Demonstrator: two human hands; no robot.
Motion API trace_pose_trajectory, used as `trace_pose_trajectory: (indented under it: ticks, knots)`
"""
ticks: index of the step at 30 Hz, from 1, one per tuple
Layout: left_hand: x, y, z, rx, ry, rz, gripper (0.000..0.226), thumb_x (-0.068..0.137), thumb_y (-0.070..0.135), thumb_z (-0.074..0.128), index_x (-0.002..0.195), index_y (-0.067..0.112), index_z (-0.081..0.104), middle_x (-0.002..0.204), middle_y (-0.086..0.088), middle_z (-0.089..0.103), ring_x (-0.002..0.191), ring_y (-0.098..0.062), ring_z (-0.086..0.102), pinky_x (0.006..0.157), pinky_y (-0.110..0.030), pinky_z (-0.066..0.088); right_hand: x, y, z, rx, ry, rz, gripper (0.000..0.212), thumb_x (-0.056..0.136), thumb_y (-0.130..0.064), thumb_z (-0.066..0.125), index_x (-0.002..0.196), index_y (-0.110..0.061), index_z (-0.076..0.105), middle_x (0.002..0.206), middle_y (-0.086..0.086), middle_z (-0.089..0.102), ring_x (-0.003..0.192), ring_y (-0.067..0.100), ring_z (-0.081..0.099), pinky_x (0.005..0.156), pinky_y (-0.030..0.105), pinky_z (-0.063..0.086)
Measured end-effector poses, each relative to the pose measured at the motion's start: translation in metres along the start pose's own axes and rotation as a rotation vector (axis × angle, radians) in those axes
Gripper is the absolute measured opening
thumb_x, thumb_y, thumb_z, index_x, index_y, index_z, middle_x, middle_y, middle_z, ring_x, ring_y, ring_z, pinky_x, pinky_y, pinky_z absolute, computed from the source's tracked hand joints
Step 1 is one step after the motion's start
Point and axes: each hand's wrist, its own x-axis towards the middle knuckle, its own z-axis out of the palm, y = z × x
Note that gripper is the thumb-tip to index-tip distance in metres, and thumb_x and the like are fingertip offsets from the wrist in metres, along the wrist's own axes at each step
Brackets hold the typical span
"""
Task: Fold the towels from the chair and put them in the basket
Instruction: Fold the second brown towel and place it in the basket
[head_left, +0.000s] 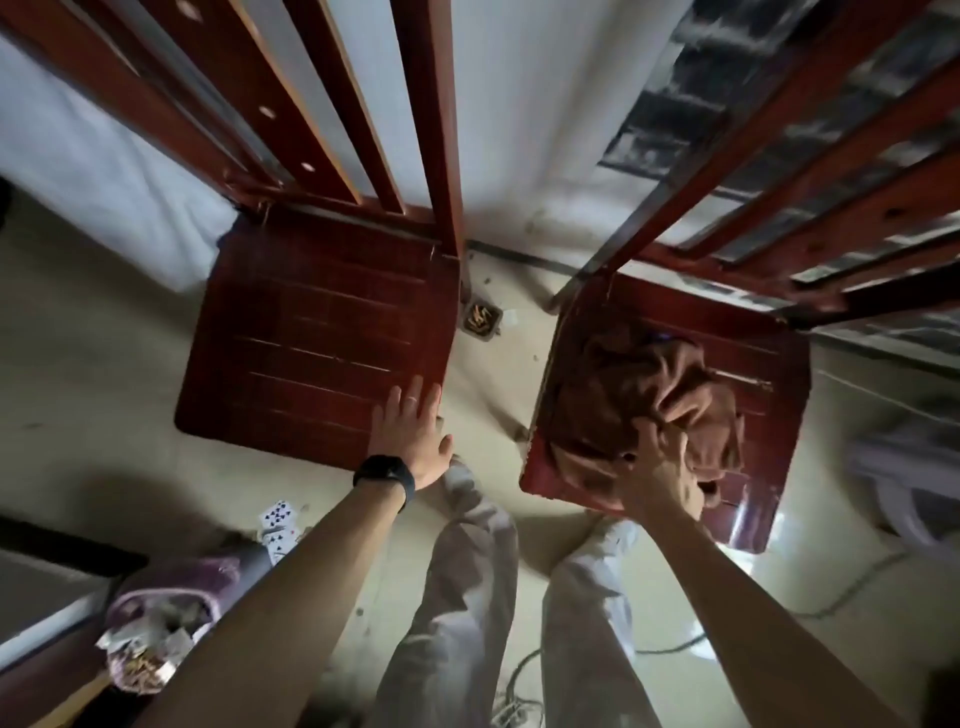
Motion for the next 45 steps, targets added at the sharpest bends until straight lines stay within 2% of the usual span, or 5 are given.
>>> trace_pose_trajectory:
  ticks: [8,21,33,38,45]
  knots:
    - [0.012,-0.028,0.036,0.012,-0.063,0.025,0.090,0.091,0.051,0.049,0.156,0.025,-0.008,0.162,-0.001,-0.021,0.150,-0.035,-0.006,0.115,-0.061,0.012,-0.011,0.019,0.008,0.071,0.291,-0.059,0.037,0.088,-0.026,0.062,0.124,-0.019,0.060,0.122,0.017,0.052,0.094,0.049,0.061,0.074,0.053,0.051]
    - [-0.070,0.038,-0.122,-0.206,-0.001,0.239,0.062,0.095,0.036,0.053,0.150,0.019,0.033,0.154,-0.006,0.039,0.139,-0.025,0.039,0.112,-0.038,0.035,-0.137,0.008,-0.160,0.621,0.870,-0.133,0.027,0.083,-0.007,0.061,0.104,-0.019,0.074,0.096,0.001,0.059,0.076,0.031,0.066,0.076,0.046,0.057]
    - [-0.282,0.119,-0.254,-0.707,-0.077,0.439,0.076,0.075,0.058,0.064,0.139,0.019,0.052,0.137,0.001,0.057,0.127,-0.016,0.053,0.098,-0.028,0.042,-0.341,-0.016,-0.273,0.846,0.984,-0.432,0.030,0.083,-0.015,0.069,0.093,-0.043,0.070,0.091,-0.018,0.062,0.082,-0.007,0.060,0.075,0.002,0.040]
    - [-0.328,0.117,-0.270,-0.971,-0.067,0.437,0.022,0.089,0.035,0.069,0.094,0.014,0.071,0.074,0.006,0.075,0.068,-0.001,0.063,0.056,-0.010,0.040,-0.387,-0.033,-0.293,0.903,0.990,-0.447,0.025,0.084,-0.021,0.069,0.086,-0.046,0.069,0.086,-0.020,0.065,0.084,-0.012,0.059,0.073,-0.001,0.038]
    - [-0.354,0.063,-0.326,-1.344,0.142,0.434,0.015,0.100,0.024,0.054,0.111,0.020,0.062,0.098,-0.004,0.074,0.082,-0.004,0.070,0.068,-0.020,0.048,-0.400,-0.047,-0.282,0.874,0.901,-0.375,0.014,0.084,-0.030,0.069,0.090,-0.039,0.077,0.088,-0.015,0.071,0.082,-0.001,0.065,0.077,0.017,0.051]
